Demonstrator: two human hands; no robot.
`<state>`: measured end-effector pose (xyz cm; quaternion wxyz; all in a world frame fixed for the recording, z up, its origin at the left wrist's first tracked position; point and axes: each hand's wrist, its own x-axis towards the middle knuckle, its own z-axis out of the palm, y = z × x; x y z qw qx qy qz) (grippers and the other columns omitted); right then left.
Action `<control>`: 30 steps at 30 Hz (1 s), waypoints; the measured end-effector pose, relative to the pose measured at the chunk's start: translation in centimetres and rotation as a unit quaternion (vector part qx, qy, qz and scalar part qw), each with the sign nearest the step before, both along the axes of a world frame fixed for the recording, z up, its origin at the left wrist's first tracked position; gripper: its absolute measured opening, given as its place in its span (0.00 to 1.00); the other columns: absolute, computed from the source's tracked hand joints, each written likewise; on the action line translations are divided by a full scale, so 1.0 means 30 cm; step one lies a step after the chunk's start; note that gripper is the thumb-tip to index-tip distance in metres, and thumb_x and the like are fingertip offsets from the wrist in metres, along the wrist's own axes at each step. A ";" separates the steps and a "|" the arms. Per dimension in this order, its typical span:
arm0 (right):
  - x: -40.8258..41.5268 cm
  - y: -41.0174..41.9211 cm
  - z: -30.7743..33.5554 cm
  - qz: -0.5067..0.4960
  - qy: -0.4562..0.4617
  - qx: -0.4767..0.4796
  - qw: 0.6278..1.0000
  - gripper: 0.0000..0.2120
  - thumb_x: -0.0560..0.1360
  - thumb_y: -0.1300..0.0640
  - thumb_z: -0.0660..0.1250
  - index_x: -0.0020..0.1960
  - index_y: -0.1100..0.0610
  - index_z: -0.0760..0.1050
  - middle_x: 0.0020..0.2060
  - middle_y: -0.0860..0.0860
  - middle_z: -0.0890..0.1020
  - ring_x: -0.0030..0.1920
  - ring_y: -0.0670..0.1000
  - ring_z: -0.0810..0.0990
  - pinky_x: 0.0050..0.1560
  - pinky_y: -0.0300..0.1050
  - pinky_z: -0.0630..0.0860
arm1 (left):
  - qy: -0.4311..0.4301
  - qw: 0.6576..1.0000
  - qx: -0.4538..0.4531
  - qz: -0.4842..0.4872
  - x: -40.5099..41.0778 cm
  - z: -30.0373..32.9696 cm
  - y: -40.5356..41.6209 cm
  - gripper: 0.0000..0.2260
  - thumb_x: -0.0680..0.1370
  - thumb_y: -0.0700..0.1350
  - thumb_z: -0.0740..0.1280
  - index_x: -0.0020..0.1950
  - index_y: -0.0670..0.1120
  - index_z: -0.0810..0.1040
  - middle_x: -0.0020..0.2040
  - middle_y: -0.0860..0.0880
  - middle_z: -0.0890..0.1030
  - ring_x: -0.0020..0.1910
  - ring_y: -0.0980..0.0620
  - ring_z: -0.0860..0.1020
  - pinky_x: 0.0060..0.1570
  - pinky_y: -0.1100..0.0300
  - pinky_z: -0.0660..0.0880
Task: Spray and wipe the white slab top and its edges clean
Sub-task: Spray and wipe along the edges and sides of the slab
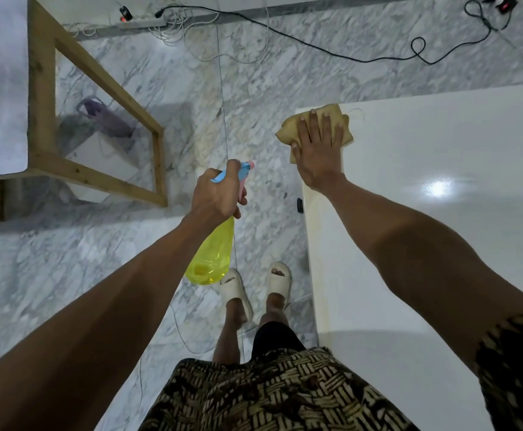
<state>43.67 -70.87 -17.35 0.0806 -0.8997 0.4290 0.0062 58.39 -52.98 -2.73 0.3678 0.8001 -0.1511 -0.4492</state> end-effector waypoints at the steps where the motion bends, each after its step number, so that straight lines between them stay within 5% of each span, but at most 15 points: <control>1: -0.009 0.020 0.000 0.001 0.002 0.000 1.000 0.28 0.83 0.47 0.45 0.79 0.59 0.58 0.78 0.61 0.59 0.78 0.65 0.55 0.75 0.69 0.48 | -0.001 1.000 -0.001 -0.001 -0.006 0.002 0.008 0.30 0.63 0.67 0.63 0.38 0.38 0.81 0.35 0.39 0.82 0.33 0.43 0.82 0.26 0.56 0.75; 7: -0.089 0.144 -0.013 0.005 0.007 0.004 1.000 0.27 0.83 0.48 0.46 0.79 0.59 0.58 0.78 0.61 0.59 0.78 0.66 0.55 0.75 0.68 0.52 | 0.000 1.000 -0.011 -0.003 -0.049 -0.005 0.074 0.42 0.61 0.69 0.61 0.49 0.32 0.85 0.34 0.40 0.82 0.34 0.40 0.82 0.33 0.51 0.77; 15: -0.275 0.454 -0.014 -0.002 -0.014 -0.010 1.000 0.27 0.83 0.49 0.48 0.79 0.59 0.58 0.78 0.61 0.59 0.78 0.66 0.54 0.74 0.70 0.52 | 0.004 0.998 -0.048 -0.037 -0.156 0.017 0.241 0.21 0.76 0.58 0.60 0.45 0.45 0.87 0.34 0.40 0.81 0.35 0.43 0.82 0.26 0.57 0.74; 23: -0.485 0.839 -0.005 -0.043 0.013 -0.013 0.999 0.28 0.83 0.47 0.48 0.79 0.59 0.58 0.78 0.61 0.60 0.78 0.67 0.56 0.74 0.69 0.54 | 0.017 0.994 -0.058 -0.095 -0.320 0.039 0.519 0.33 0.72 0.63 0.61 0.46 0.32 0.85 0.33 0.41 0.82 0.34 0.40 0.83 0.28 0.54 0.76; 30: -0.699 1.230 -0.019 -0.080 0.000 -0.024 0.996 0.27 0.84 0.47 0.46 0.78 0.60 0.60 0.77 0.61 0.62 0.77 0.67 0.58 0.74 0.68 0.55 | 0.051 0.986 -0.057 -0.150 -0.518 0.009 0.812 0.30 0.75 0.58 0.60 0.52 0.32 0.86 0.30 0.44 0.80 0.35 0.43 0.82 0.25 0.57 0.74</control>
